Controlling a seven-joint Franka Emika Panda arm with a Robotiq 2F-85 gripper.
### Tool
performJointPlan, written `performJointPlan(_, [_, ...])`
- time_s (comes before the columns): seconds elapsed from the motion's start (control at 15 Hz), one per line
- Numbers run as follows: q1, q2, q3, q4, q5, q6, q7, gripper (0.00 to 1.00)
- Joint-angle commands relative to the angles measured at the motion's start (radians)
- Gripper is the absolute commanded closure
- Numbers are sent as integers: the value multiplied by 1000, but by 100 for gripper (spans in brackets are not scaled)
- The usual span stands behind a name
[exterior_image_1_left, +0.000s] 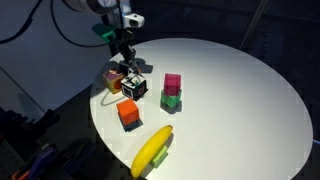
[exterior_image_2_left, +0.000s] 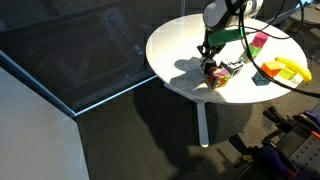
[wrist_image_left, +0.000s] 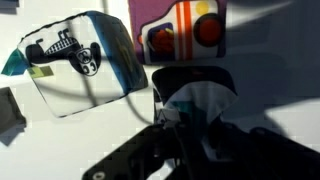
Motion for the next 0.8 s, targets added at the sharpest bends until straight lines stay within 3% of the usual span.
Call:
performJointPlan(0.0, [19,-68,-12,-29,-16,-50,-7,96])
performJointPlan(0.73, [22,-181,-8,-58,-47,-146,-9,92])
